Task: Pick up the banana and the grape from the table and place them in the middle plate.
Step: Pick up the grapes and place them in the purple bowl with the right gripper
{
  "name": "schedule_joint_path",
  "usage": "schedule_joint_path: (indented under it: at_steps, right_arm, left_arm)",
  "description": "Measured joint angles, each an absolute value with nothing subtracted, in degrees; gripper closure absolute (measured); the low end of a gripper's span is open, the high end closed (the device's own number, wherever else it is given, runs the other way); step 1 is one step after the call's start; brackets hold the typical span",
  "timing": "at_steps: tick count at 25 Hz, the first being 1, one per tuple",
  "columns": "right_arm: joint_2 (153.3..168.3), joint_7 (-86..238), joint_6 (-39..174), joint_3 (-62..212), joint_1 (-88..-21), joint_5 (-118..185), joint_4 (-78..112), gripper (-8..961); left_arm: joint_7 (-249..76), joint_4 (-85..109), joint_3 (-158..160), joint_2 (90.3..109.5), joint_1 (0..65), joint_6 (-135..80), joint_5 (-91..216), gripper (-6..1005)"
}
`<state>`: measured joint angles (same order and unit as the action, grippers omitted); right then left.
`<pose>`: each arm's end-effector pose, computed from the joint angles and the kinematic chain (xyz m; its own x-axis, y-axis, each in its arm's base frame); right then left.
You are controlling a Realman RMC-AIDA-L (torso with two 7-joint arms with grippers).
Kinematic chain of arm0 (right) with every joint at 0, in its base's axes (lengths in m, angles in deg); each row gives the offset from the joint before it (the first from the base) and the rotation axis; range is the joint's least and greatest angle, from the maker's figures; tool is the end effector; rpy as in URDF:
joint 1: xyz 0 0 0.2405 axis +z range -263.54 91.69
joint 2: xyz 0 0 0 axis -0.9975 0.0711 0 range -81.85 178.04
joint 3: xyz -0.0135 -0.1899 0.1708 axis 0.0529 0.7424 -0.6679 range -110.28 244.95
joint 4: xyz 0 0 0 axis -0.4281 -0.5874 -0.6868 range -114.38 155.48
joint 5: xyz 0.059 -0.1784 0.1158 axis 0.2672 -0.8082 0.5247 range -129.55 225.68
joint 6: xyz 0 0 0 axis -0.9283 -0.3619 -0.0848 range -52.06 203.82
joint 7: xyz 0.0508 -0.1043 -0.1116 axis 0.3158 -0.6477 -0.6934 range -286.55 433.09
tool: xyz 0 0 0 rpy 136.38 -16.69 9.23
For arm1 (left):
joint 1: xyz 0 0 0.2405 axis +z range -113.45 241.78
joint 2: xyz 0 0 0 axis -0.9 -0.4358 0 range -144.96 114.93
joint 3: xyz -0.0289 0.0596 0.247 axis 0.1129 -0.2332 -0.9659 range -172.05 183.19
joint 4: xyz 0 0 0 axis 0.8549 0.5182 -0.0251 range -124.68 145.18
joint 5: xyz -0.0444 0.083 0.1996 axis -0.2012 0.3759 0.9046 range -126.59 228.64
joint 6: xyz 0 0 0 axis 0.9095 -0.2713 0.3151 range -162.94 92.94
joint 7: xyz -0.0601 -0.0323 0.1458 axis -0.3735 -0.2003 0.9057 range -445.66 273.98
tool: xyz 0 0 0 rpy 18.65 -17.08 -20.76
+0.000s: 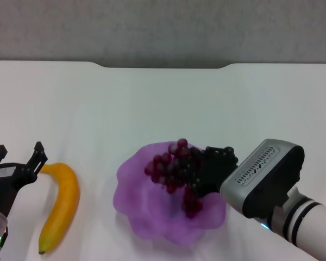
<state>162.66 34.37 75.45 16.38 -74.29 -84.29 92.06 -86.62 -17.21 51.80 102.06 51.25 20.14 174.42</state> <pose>0.1856 0.3259 -0.1227 0.9351 -0.1495 -0.3213 -0.3359 -0.6630 -0.6691 -0.3541 0.3141 -0.0445 0.6218 0.1205 0.7739 0.7807 -0.0172 -0.6246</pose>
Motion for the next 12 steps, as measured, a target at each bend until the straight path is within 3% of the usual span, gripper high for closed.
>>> schedule_joint_path:
  at_steps: [12]
  right_arm:
    - [162.78, 34.5, 75.9, 16.3, -69.5, -79.2, 86.9, 709]
  left_arm:
    - [-86.9, -16.7, 51.8, 102.14, 50.9, 20.2, 174.4, 106]
